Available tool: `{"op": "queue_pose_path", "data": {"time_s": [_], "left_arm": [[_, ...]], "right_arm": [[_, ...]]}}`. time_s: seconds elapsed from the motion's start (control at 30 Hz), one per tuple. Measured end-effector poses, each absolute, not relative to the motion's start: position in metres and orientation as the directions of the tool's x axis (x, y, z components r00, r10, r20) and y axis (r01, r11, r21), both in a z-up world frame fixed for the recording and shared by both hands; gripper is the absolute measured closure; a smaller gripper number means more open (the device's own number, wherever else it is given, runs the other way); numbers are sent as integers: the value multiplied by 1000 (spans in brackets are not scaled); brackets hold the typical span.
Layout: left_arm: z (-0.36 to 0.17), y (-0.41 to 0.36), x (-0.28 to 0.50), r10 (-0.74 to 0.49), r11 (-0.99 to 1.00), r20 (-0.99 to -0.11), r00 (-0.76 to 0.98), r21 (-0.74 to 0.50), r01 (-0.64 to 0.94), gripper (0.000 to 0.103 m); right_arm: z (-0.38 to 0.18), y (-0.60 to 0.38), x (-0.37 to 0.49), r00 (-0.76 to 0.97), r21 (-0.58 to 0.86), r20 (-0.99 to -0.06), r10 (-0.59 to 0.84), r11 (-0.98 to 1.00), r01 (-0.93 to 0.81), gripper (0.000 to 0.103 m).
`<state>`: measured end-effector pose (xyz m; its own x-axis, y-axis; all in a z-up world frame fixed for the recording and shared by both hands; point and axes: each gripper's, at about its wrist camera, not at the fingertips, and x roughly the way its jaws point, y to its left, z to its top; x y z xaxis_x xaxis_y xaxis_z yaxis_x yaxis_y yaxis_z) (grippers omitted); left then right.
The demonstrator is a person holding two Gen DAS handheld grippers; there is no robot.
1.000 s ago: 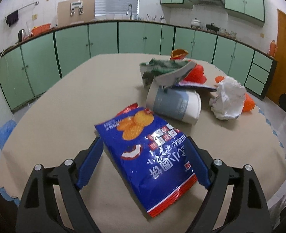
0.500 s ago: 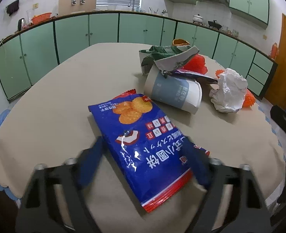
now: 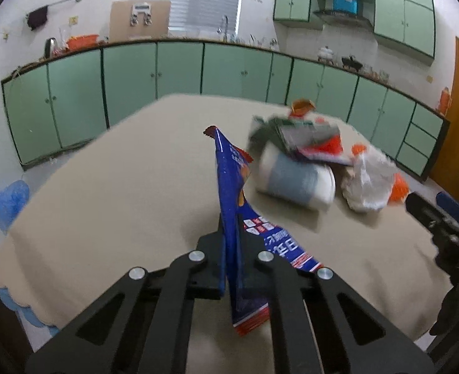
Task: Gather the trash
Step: 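Grasp the blue chip bag with the left gripper and lift it, then grasp the white paper with the right gripper while the left carries the chip bag to the bin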
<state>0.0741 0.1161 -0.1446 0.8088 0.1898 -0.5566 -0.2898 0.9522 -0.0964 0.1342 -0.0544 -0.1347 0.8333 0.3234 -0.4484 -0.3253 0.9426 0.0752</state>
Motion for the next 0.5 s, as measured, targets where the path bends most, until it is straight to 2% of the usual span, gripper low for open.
{"op": "queue_pose_path", "data": {"time_s": [0.17, 0.43, 0.5], "left_arm": [[-125, 123, 67, 233, 948, -491, 839, -78, -309, 100], [-113, 130, 83, 241, 944, -453, 858, -96, -316, 100], [-111, 133, 87, 241, 943, -449, 860, -101, -318, 100]], "right_arm": [[-132, -46, 149, 825, 106, -456, 334, 941, -322, 17], [-127, -29, 172, 815, 98, -476, 330, 941, -323, 19], [-129, -27, 180, 802, 108, -499, 330, 941, -320, 25]]}}
